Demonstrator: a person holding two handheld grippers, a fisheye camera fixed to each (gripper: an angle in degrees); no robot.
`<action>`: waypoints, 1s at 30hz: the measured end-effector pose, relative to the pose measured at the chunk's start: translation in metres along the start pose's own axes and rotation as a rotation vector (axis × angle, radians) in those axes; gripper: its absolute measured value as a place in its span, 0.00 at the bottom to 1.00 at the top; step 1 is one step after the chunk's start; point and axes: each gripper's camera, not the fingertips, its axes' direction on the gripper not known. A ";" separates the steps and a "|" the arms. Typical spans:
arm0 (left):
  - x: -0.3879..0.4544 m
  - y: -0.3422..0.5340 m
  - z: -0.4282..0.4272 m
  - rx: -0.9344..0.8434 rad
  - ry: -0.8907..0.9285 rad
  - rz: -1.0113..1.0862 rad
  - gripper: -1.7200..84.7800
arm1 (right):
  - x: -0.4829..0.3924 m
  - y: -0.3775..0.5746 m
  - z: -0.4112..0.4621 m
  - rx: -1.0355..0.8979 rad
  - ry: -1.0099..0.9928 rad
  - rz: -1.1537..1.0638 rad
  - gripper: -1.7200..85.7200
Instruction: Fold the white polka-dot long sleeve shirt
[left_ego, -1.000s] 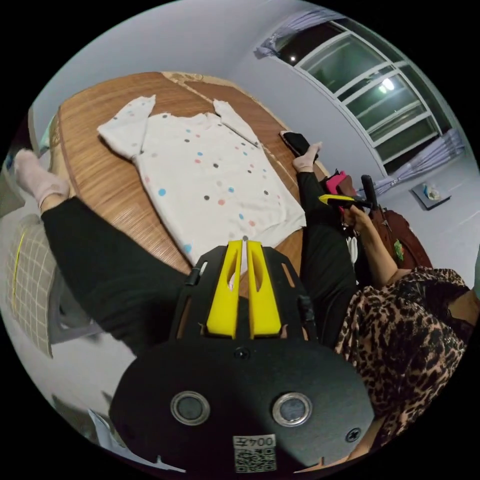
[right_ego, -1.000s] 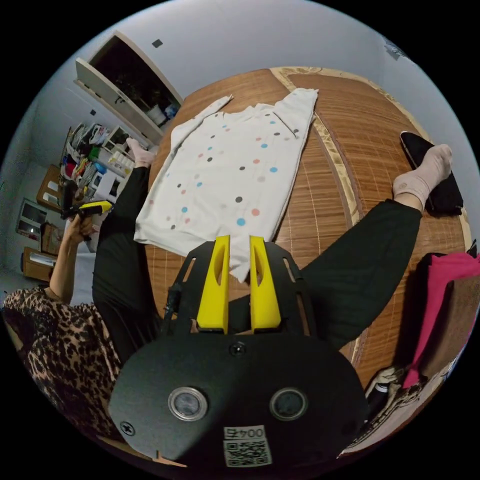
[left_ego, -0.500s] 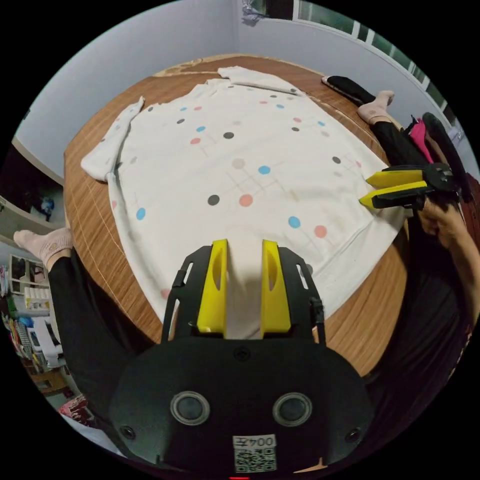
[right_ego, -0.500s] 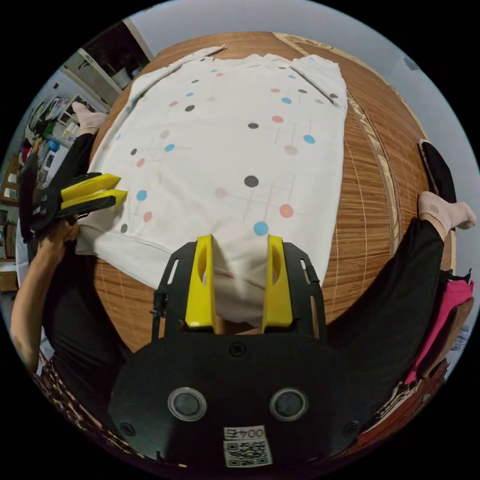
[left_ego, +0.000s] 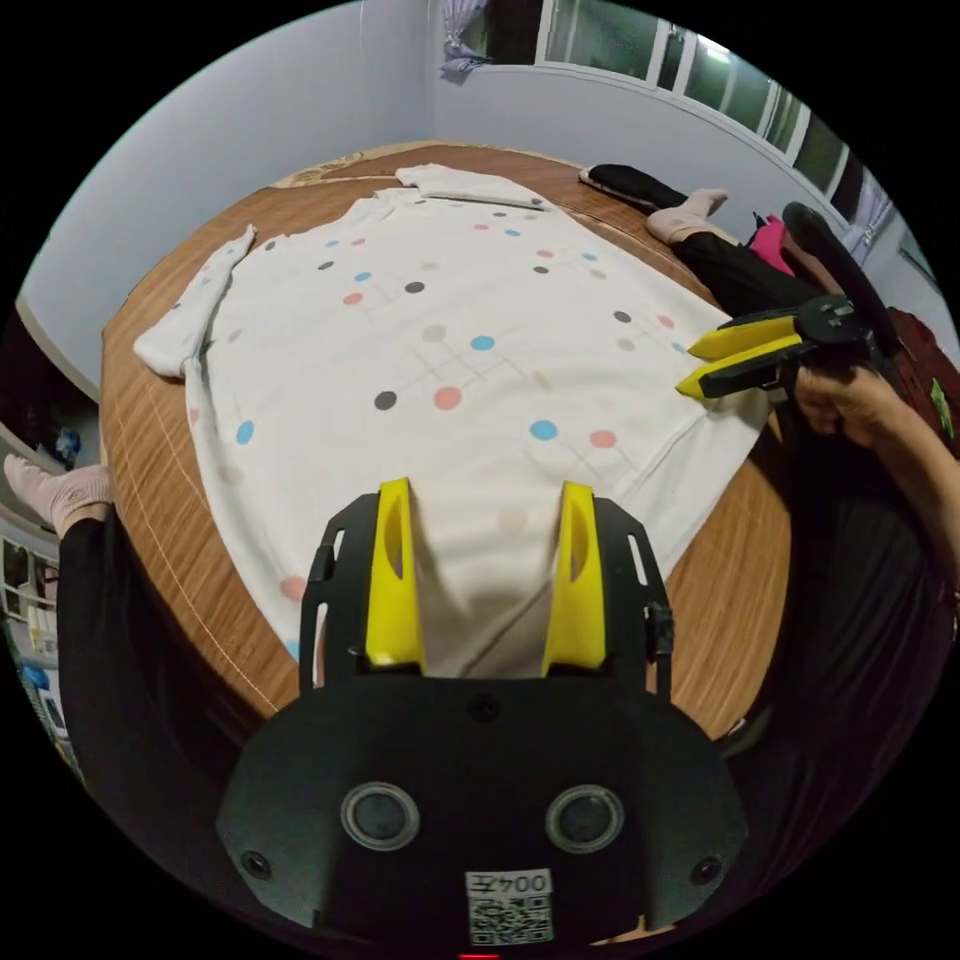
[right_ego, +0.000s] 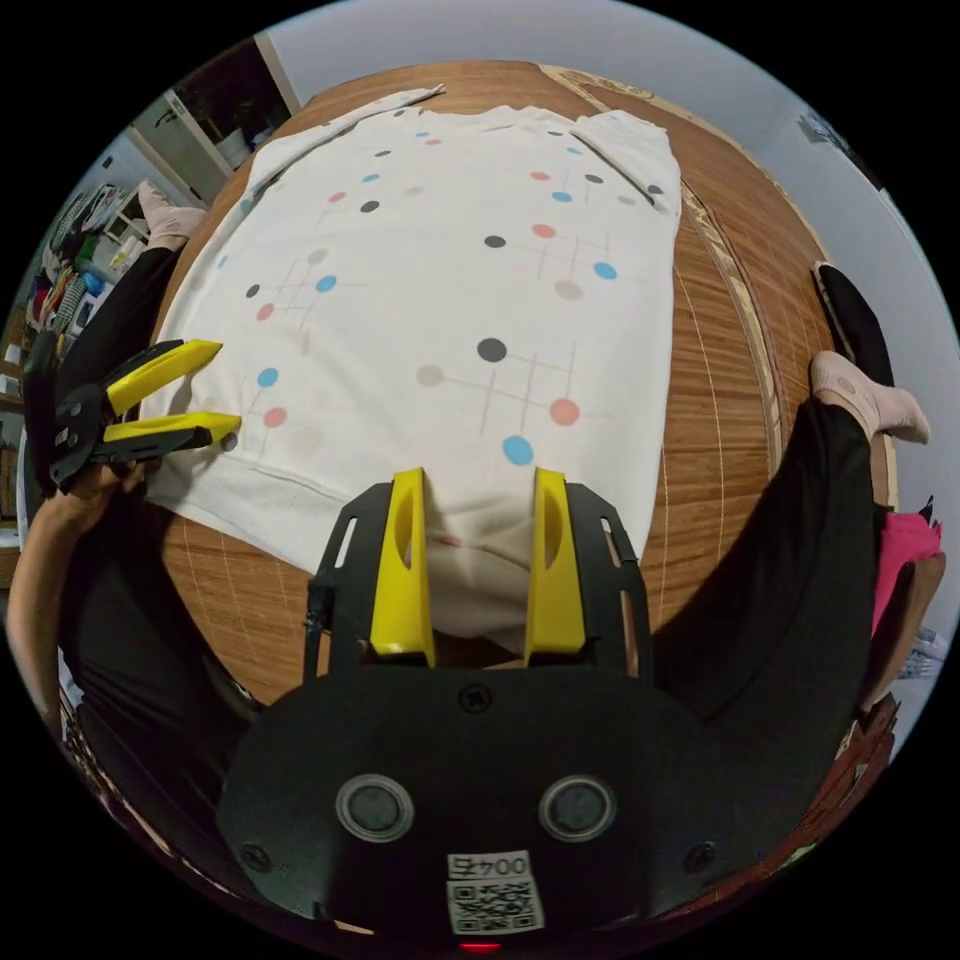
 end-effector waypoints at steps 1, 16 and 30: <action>0.001 0.003 0.001 -0.009 0.023 -0.003 0.25 | 0.002 0.004 0.003 -0.002 -0.001 0.007 0.20; -0.018 0.032 0.001 -0.021 0.248 -0.140 0.29 | 0.051 0.035 0.036 -0.022 -0.139 0.122 0.20; -0.079 -0.042 0.043 0.047 0.031 -0.179 0.25 | 0.144 0.048 0.051 0.388 -0.335 0.272 0.13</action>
